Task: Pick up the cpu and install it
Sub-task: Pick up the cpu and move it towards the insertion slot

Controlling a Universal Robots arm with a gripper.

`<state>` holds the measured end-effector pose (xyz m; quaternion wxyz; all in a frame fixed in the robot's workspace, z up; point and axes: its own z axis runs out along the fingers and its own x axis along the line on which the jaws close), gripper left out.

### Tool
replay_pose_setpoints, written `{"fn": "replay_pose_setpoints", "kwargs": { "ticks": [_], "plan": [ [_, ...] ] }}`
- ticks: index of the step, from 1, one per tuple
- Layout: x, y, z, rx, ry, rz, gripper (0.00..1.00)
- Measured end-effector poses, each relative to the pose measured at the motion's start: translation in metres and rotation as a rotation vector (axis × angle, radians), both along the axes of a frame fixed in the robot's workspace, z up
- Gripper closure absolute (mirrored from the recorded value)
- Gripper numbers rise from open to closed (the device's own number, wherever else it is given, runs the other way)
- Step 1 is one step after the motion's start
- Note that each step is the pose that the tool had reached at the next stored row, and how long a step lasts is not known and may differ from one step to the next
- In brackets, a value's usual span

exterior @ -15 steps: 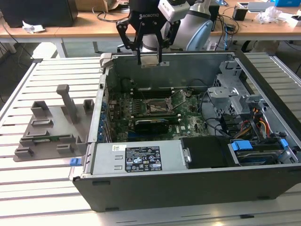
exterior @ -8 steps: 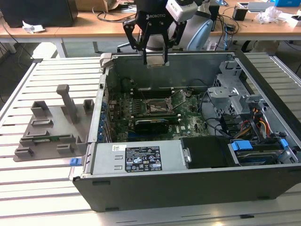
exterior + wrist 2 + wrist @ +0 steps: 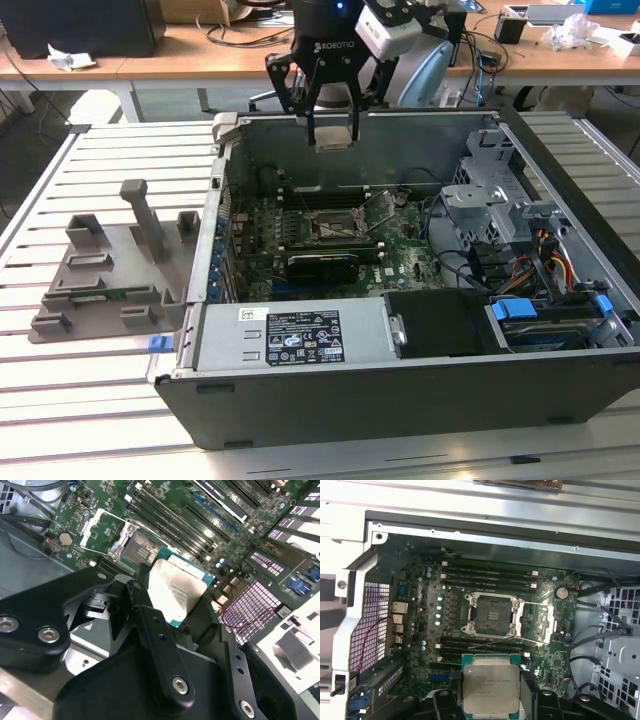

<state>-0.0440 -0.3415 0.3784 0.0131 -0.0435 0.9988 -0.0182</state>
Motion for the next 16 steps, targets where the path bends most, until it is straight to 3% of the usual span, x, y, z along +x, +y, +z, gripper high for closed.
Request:
{"fn": "replay_pose_setpoints", "kwargs": {
  "ticks": [16],
  "plan": [
    [0.011, 0.0018, -0.0115, 0.0000, 0.0002, 0.000, 0.45]
  ]
}}
